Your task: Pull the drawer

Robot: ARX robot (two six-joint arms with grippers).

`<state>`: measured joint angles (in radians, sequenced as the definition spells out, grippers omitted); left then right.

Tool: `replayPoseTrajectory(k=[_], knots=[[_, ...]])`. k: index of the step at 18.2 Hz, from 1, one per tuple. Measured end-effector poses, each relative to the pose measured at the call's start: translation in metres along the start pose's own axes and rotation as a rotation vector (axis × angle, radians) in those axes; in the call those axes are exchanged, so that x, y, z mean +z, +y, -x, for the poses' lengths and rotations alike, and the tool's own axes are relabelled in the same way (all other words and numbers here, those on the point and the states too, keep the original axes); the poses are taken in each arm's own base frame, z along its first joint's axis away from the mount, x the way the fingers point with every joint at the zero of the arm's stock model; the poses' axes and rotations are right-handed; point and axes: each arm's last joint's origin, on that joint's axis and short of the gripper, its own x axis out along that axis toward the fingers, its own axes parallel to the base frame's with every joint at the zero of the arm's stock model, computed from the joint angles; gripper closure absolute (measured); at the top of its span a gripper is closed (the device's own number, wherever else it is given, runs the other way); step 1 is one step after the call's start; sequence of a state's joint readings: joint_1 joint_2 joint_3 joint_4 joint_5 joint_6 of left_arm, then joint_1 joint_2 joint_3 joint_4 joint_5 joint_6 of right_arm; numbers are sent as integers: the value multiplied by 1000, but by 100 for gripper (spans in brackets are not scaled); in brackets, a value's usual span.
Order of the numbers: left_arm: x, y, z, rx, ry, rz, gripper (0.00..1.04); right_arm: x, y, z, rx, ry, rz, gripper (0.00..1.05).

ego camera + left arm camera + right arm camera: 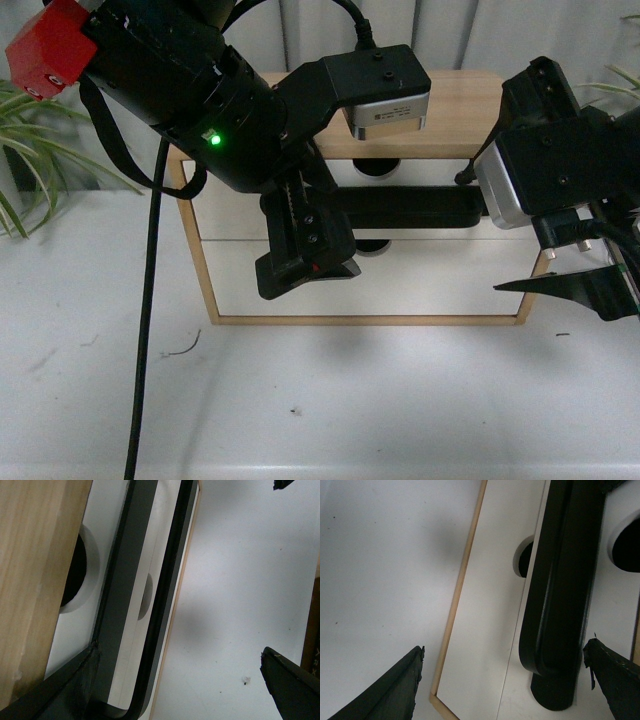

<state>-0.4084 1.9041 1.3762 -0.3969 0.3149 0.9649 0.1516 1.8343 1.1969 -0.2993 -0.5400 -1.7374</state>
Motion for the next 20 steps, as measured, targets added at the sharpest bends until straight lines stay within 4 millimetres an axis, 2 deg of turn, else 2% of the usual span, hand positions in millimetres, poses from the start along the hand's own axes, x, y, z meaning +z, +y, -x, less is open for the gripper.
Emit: replayPoseTrajectory(k=[5, 8, 12, 20], knots=[[-6, -6, -6, -29, -1, 9, 7, 4, 5, -15, 44, -5, 1, 6], [-15, -11, -21, -44, 2, 11, 7, -2, 13, -30, 61, 3, -3, 6], [-13, -15, -27, -51, -2, 1, 7, -4, 17, -34, 73, 13, -4, 6], [-14, -16, -28, -65, -19, 11, 7, -3, 21, -33, 74, 6, -1, 6]])
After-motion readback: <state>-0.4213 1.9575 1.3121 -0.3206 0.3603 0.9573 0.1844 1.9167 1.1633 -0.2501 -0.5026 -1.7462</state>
